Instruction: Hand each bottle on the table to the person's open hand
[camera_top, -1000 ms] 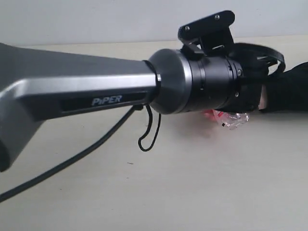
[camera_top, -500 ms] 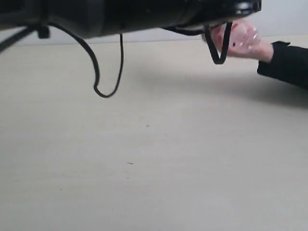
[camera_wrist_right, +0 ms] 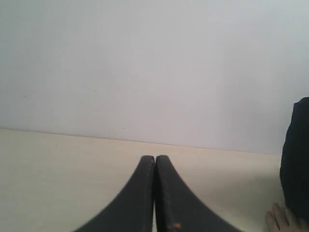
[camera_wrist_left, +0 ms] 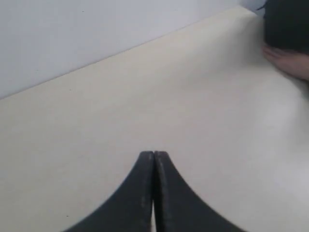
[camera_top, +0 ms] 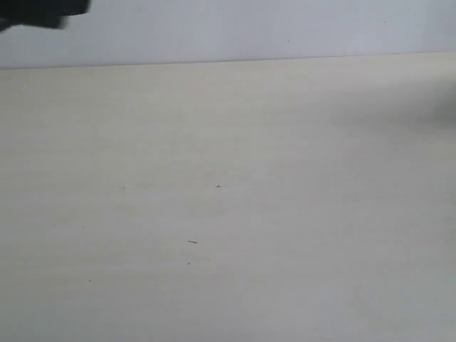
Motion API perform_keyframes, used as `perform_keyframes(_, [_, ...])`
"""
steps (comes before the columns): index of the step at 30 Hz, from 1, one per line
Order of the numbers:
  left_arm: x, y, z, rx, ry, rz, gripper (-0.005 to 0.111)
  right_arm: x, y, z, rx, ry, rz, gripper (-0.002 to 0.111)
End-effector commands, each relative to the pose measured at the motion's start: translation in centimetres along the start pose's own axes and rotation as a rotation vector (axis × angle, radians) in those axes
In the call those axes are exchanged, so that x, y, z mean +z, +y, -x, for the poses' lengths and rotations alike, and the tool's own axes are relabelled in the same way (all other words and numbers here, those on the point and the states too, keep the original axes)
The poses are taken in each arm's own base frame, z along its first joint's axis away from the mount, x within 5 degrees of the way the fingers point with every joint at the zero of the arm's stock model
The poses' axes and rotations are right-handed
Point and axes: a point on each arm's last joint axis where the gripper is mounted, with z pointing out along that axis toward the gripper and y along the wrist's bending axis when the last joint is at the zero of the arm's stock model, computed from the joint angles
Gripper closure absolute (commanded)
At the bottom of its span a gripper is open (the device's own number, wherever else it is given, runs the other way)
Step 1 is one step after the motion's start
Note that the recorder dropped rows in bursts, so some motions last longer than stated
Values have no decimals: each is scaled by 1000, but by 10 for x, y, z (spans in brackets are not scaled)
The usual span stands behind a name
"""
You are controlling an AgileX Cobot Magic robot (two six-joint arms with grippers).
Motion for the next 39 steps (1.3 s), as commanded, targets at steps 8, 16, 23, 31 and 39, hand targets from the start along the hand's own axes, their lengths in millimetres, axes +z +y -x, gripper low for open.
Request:
perform_keyframes(8, [-136,60,-32,-178,-336,-221,107,1,0,-2,0,3,4,108])
perform_keyframes(16, [-176,83,-51,-231,-476,-263,107,1,0,-2,1,3,4,108])
perform_keyframes(23, [-188,92,-60,-273,-520,-283,107,1,0,-2,4,3,4,108])
perform_keyframes(31, [-135,81,-83,-157,-446,-165,107,1,0,-2,4,3,4,108])
perform_keyframes(39, [-76,63,-122,-190,-571,-158,107,1,0,-2,4,3,4,108])
